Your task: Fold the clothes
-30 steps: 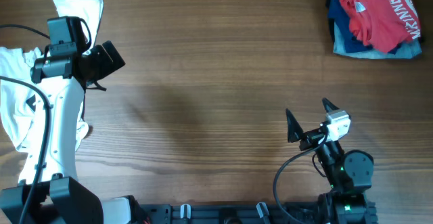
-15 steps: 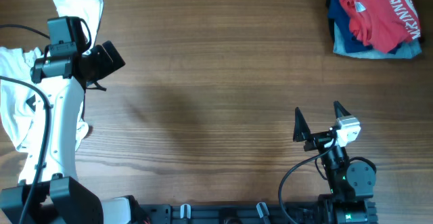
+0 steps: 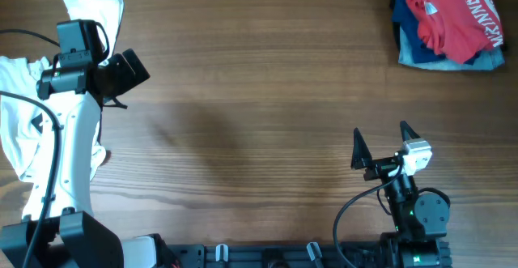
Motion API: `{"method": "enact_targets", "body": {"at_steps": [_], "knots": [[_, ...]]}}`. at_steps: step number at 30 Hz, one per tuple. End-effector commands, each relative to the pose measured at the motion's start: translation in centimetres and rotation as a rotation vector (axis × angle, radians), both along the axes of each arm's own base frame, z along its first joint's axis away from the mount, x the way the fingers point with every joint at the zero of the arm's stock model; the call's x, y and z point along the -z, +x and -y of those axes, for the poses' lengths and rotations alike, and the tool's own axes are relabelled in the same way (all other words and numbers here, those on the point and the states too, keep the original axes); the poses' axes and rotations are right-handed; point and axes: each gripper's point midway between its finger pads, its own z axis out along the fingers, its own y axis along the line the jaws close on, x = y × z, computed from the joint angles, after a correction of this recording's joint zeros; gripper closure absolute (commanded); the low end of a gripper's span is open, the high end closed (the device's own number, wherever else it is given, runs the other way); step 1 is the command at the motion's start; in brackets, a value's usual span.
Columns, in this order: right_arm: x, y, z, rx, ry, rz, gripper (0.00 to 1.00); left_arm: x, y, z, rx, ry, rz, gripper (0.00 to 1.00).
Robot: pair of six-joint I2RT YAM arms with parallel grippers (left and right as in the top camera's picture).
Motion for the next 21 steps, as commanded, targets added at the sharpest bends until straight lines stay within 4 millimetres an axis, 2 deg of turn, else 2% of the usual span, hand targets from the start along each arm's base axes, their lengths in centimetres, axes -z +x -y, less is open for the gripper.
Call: {"method": "enact_targets", "body": {"at_steps": [1,21], "knots": [[-0.21,-0.03,0.16,0.011,-0.017,0.014,0.0,0.15,-0.08,0.03,-0.001,-0.008,0.0,0.0],[-0.22,-0.03,0.16,0.011,-0.017,0.015,0.0,-0.08,-0.2,-0.44,-0.014,0.019,0.001,0.0]]}}
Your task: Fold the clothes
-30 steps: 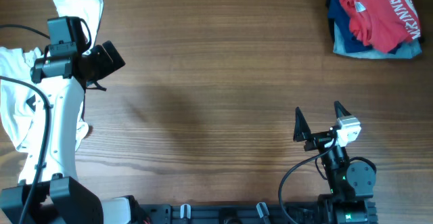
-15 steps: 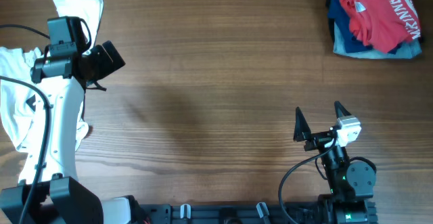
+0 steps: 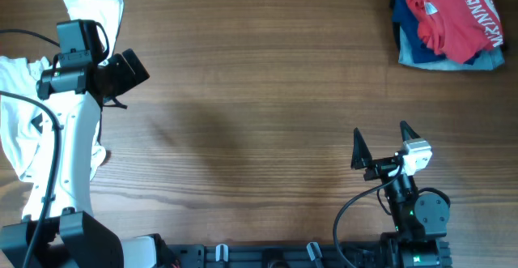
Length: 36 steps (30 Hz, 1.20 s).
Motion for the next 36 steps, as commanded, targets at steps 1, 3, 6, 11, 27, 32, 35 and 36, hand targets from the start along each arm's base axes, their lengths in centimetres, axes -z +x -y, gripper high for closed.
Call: {"method": "enact_targets", "body": {"at_steps": [1,3,6,11,27,32,35,36], "knots": [[-0.2,0.0,0.2,0.011,-0.017,0.014,0.0,-0.2,-0.2,-0.3,-0.012,0.015,0.005,0.0],[-0.2,0.0,0.2,0.011,-0.017,0.015,0.0,-0.7,-0.3,-0.3,-0.012,0.017,0.019,0.0],[-0.2,0.0,0.2,0.011,-0.017,0.014,0.0,-2.6,-0.5,-0.5,-0.017,0.036,0.073,0.0],[-0.2,0.0,0.2,0.011,-0.017,0.014,0.0,-6.8,-0.3,-0.2,-0.006,0.062,0.247,0.0],[-0.2,0.0,0.2,0.011,-0.017,0.014,0.0,-6.5,-6.4,3.6,0.162,0.119,0.811,0.0],[-0.2,0.0,0.2,0.011,-0.018,0.014,0.0,-4.4,-8.7,4.3,0.18,0.137,0.937,0.0],[-0.2,0.0,0.2,0.011,-0.017,0.014,0.0,-3.2,-9.7,4.5,0.185,0.145,0.986,0.0],[-0.2,0.0,0.2,0.011,-0.017,0.014,0.0,-2.9,-9.9,4.6,0.187,0.149,1.001,0.0]]}}
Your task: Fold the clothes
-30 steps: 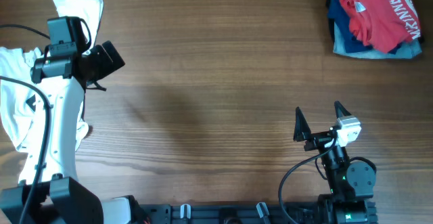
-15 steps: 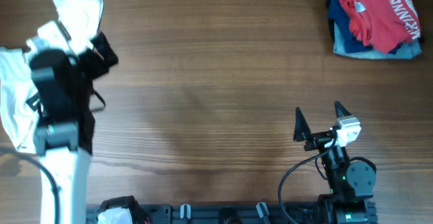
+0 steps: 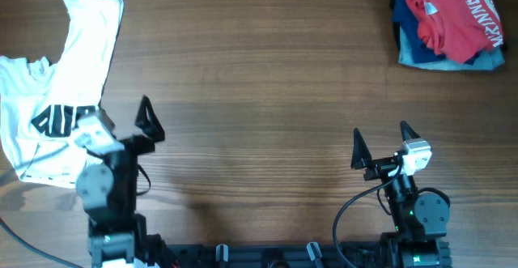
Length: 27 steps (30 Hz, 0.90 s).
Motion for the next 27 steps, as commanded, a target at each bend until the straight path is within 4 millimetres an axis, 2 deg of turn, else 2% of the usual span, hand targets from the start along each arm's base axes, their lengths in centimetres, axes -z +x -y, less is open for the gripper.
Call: {"method": "enact_targets", "body": {"at_steps": [1,10,25,27], "knots": [[-0.3,0.0,0.1,0.01,-0.01,0.016,0.0,2.0,-1.0,0.7,0.032,0.021,0.036,0.0],[-0.3,0.0,0.1,0.01,-0.01,0.015,0.0,2.1,-2.2,0.9,0.031,0.053,0.095,0.0],[-0.3,0.0,0.1,0.01,-0.01,0.015,0.0,3.9,-3.5,0.7,0.009,0.053,0.058,0.0],[-0.3,0.0,0.1,0.01,-0.01,0.015,0.0,4.7,-3.5,0.7,0.01,0.047,0.025,0.0]]}}
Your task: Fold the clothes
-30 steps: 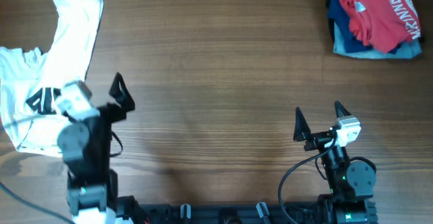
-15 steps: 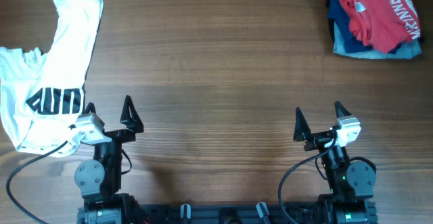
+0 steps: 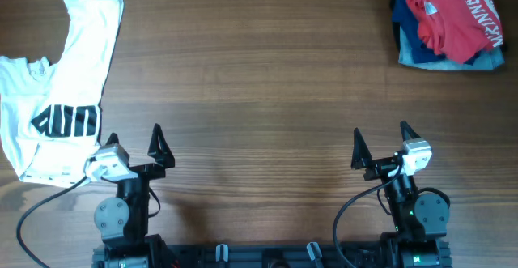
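A white T-shirt with black lettering [image 3: 57, 98] lies crumpled along the table's far left, one part stretching up to the top edge. A pile of red and blue clothes [image 3: 449, 17] sits at the top right corner. My left gripper [image 3: 135, 141] stands open at the front left, its fingers just right of the shirt's lower edge, nothing between them. My right gripper [image 3: 380, 140] stands open at the front right, also empty.
The wooden table [image 3: 259, 82] stretches between the shirt and the pile. Cables run from both arm bases at the front edge. A black rail lies along the bottom of the view.
The left arm has drawn back a little further to its base, its open gripper now a bit lower and to the right. The shirt and the right arm have not moved.
The left arm was stretched out over the white shirt at the far left and held there for two moments. Then it was pulled back near its base, leaving the shirt lying uncovered. Now it rests at the front left, open. The right arm stayed still throughout.
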Motion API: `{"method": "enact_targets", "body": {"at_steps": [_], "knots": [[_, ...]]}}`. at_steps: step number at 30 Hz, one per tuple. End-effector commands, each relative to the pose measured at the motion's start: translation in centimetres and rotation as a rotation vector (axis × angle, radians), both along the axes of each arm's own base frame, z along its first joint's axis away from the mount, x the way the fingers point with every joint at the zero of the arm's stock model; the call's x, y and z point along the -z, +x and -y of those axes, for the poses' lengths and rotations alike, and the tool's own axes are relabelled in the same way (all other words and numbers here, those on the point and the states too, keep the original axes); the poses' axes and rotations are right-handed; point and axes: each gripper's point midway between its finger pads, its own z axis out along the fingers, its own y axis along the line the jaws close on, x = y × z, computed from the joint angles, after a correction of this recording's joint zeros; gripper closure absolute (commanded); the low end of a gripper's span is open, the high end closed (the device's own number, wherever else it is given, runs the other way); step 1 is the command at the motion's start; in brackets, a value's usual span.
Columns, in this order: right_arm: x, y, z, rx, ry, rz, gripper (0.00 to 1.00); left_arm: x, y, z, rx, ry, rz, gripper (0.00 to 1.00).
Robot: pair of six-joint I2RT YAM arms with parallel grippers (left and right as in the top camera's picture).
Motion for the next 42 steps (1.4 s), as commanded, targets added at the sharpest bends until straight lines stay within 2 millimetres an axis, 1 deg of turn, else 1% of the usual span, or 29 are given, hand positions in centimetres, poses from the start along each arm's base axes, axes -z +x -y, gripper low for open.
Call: {"method": "enact_targets", "body": {"at_steps": [1,5,42], "knots": [[-0.27,-0.04,0.1,0.007,-0.01,0.015,0.0,1.07,-0.18,-0.05,-0.005,0.019,-0.038,0.0],[-0.27,-0.04,0.1,0.007,-0.01,0.015,0.0,1.05,-0.2,-0.31,-0.019,0.024,-0.038,0.0],[-0.27,-0.04,0.1,0.007,-0.01,0.016,0.0,1.05,-0.18,-0.3,-0.019,0.023,-0.038,0.0]]}}
